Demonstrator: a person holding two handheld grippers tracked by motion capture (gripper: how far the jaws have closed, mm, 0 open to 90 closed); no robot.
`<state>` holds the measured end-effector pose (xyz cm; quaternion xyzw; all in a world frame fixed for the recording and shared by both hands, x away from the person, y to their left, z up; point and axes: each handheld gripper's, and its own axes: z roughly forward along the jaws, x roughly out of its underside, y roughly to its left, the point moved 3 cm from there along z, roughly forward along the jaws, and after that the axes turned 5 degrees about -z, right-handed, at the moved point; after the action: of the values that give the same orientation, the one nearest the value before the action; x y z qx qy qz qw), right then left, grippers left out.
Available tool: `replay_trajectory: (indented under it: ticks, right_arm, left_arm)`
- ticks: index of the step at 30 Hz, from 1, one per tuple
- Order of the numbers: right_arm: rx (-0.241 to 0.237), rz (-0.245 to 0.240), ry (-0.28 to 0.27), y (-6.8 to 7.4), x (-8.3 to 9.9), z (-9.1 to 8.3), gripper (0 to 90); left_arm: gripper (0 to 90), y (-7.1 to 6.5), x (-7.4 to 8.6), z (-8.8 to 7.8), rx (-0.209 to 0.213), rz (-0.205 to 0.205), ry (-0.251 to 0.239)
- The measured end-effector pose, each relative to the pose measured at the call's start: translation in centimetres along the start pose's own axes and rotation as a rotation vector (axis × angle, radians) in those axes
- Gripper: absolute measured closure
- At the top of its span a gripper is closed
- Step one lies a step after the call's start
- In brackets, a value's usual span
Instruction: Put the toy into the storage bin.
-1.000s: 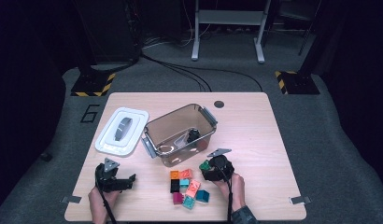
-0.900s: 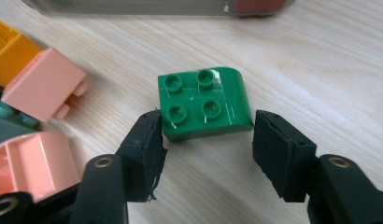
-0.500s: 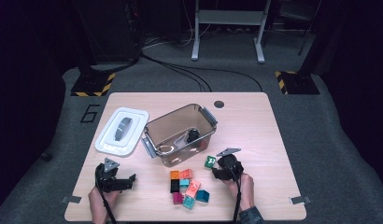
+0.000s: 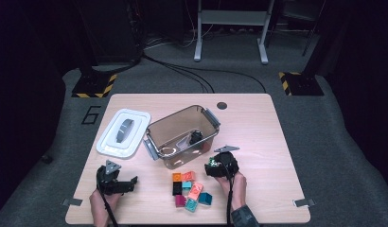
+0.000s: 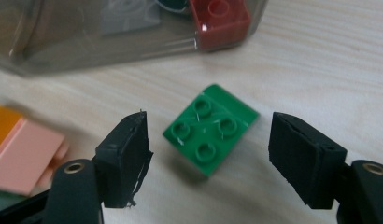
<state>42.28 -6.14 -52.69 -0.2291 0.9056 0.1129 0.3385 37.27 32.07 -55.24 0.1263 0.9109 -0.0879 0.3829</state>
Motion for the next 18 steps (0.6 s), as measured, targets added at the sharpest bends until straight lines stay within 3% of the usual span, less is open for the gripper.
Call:
replay_trajectory:
  ticks: [5, 13, 18]
  right_arm:
    - [0.018, -0.001, 0.017, -0.1, 0.0, 0.6, 39.6]
    - [0.046, -0.012, 0.027, -1.7, 1.0, -0.8, 54.3]
    - [0.051, -0.023, 0.005, -2.5, 1.8, -0.9, 50.8]
  left_arm:
    - [1.3, 0.0, 0.0, 0.0, -0.003, 0.0, -0.006]
    - [1.3, 0.0, 0.0, 0.0, -0.003, -0.001, -0.006]
    - [1.3, 0.0, 0.0, 0.0, -0.003, 0.0, -0.006]
